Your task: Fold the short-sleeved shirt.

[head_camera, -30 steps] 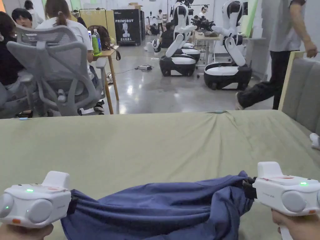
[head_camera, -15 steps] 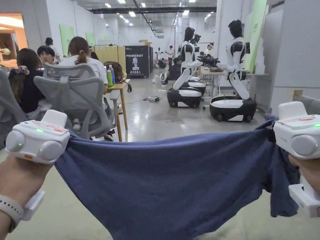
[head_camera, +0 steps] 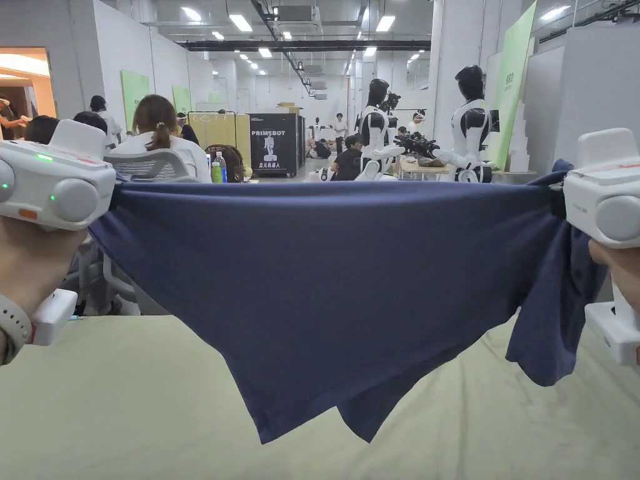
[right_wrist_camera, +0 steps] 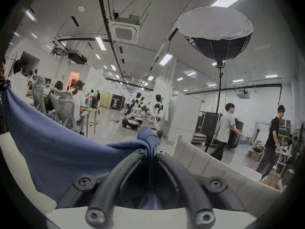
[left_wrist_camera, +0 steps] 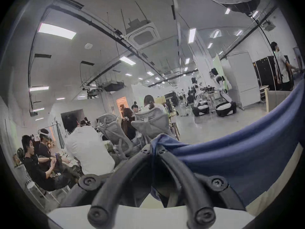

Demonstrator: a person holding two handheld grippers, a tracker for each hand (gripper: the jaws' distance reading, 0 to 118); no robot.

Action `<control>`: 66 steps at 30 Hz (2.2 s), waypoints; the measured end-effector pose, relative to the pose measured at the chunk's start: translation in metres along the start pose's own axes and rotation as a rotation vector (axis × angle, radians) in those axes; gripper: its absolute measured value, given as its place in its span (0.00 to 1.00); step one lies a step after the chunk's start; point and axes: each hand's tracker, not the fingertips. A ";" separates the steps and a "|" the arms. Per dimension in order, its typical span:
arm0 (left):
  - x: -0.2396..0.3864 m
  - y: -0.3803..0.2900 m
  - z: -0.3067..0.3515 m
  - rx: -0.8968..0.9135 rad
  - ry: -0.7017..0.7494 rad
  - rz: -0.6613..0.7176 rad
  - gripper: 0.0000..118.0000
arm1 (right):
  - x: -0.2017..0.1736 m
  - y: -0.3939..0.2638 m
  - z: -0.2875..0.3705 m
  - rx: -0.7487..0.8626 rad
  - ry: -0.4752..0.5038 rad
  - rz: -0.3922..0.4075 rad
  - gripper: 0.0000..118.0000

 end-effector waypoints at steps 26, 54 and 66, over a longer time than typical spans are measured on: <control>0.044 -0.273 0.118 -0.542 -0.373 0.012 0.00 | 0.006 -0.311 0.097 -0.519 0.183 0.012 0.04; 0.090 -0.248 0.229 -0.380 -0.503 0.192 0.00 | -0.130 -0.235 0.220 -0.297 0.440 -0.162 0.00; 0.026 -0.340 0.147 -0.892 -0.405 0.353 0.00 | -0.157 -0.261 0.226 -0.346 0.514 -0.064 0.00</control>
